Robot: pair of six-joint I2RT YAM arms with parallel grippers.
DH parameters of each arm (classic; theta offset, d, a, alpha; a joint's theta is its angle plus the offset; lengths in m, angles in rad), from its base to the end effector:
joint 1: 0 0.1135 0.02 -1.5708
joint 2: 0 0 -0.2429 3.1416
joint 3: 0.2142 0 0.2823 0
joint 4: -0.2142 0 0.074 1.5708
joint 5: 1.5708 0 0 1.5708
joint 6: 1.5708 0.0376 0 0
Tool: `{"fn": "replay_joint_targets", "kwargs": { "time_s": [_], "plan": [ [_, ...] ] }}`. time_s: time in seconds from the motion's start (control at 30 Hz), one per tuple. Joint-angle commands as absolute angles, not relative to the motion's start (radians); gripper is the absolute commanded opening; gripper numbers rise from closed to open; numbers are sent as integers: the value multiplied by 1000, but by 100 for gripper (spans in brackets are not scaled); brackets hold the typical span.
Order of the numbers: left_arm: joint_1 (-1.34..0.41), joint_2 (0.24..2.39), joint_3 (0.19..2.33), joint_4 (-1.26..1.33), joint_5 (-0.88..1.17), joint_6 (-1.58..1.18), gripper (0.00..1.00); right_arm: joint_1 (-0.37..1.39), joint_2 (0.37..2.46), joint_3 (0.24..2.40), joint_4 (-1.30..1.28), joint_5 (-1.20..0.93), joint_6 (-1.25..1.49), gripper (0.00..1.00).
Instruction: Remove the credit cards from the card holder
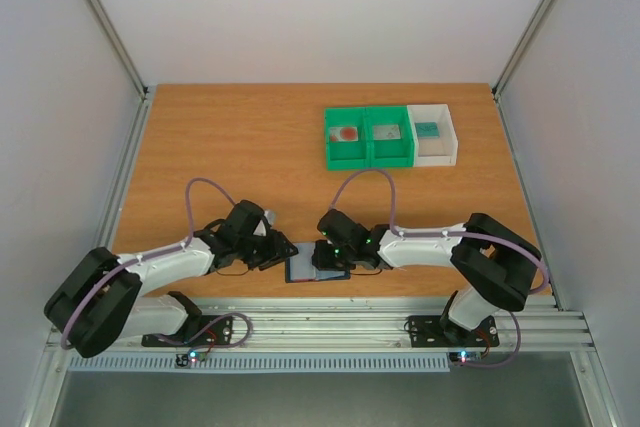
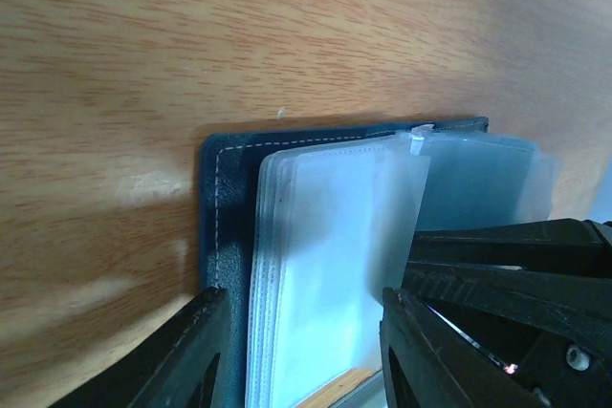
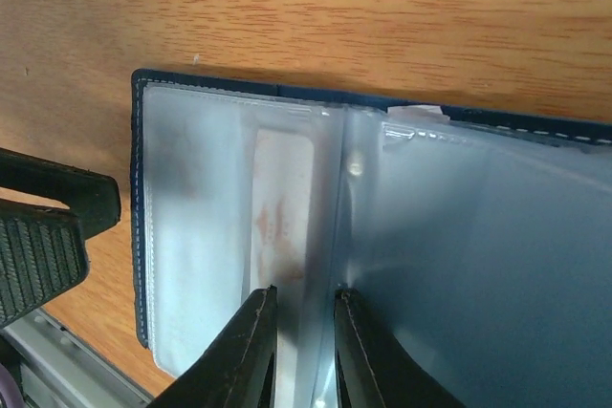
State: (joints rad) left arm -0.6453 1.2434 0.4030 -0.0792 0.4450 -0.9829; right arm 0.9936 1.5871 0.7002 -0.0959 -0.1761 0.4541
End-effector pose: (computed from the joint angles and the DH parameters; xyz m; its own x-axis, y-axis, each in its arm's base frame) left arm 0.1788 -0.1549 0.0922 -0.9776 -0.2041 -0.0513 -0.1120 0.7110 -0.6943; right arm 0.1616 0.2603 0.0881 -0.7932 -0.4266 -0.4345 -0.5899 0.7155 0.3743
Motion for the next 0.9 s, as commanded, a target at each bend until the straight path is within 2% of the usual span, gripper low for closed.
{"fn": "replay_joint_targets", "kwargs": {
  "time_s": [0.0,0.33,0.63,0.73,0.87],
  "plan": [
    [-642,1260,388,-18,461,-971,44,997,1592,694,-101,-164,470,18],
    [-642,1256,391,-25,459,-963,42,997,1462,720,-180,-142,456,21],
    [-643,1255,389,-21,465,-966,42,998,1552,736,-131,-186,465,22],
    [-642,1256,392,-19,470,-966,42,998,1582,734,-128,-183,462,20],
    [-642,1250,400,-24,478,-962,42,997,1588,675,-100,-151,482,12]
  ]
}}
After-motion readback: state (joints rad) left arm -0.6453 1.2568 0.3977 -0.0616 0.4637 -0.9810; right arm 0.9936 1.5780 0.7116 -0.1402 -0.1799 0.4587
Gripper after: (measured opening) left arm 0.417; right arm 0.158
